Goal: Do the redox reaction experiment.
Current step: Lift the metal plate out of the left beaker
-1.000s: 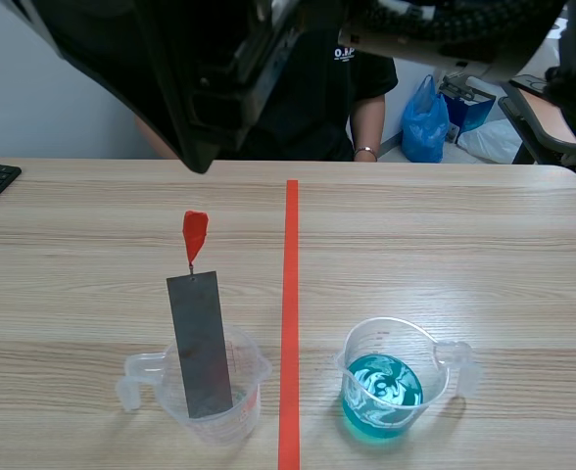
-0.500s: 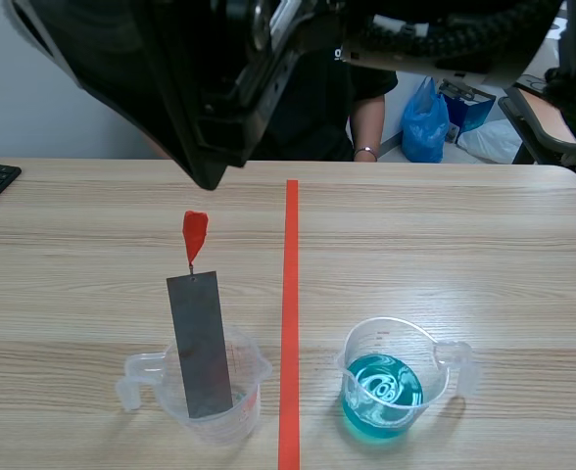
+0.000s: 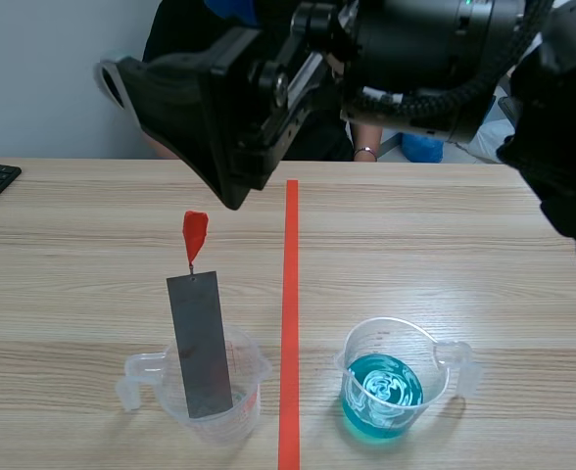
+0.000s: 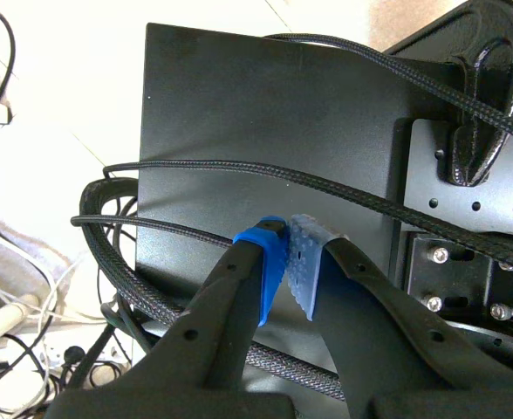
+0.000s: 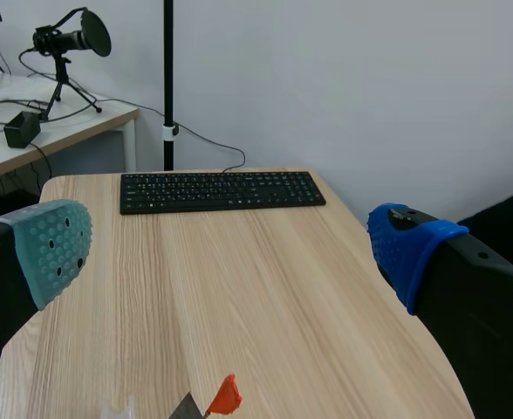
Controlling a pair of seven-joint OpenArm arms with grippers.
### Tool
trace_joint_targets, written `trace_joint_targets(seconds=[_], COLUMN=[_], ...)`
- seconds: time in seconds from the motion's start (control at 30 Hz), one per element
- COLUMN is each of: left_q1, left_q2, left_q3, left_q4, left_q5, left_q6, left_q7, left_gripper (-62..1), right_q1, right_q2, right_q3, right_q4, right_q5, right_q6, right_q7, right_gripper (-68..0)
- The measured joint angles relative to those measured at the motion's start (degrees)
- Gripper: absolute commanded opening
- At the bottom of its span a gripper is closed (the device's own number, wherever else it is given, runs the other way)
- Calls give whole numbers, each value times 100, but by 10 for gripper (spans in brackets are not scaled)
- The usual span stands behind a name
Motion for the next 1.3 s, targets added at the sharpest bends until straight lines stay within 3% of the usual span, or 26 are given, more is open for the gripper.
trace_joint_targets(seconds=[0.2,0.47,0.8,1.1,1.3], left_q1=[0,0,0,0,0], left_q2=[0,0,0,0,0], left_q3=[0,0,0,0,0], left_q4=[0,0,0,0,0], left_q5=[0,0,-2,-2,-2], left_q6=[0,0,0,0,0], left_q7=[0,0,0,0,0], left_gripper=[-582,-582,-582,-582,-582], right_q1=[-11,-11,-9,214,487], right_q2=[2,0,0,-2,-4], right_q3=[-120,-573,-887,-1307,-1508], right_q4=[-785,-1373,-2098,-3003,-3320], right_q5=[-26,-1191,-2302,-2765,-2876], right_q6=[-13,-11,-11,-11,-13], right_q7=[501,1451,2719,3475,3635], right_gripper=[4,4,4,4,4])
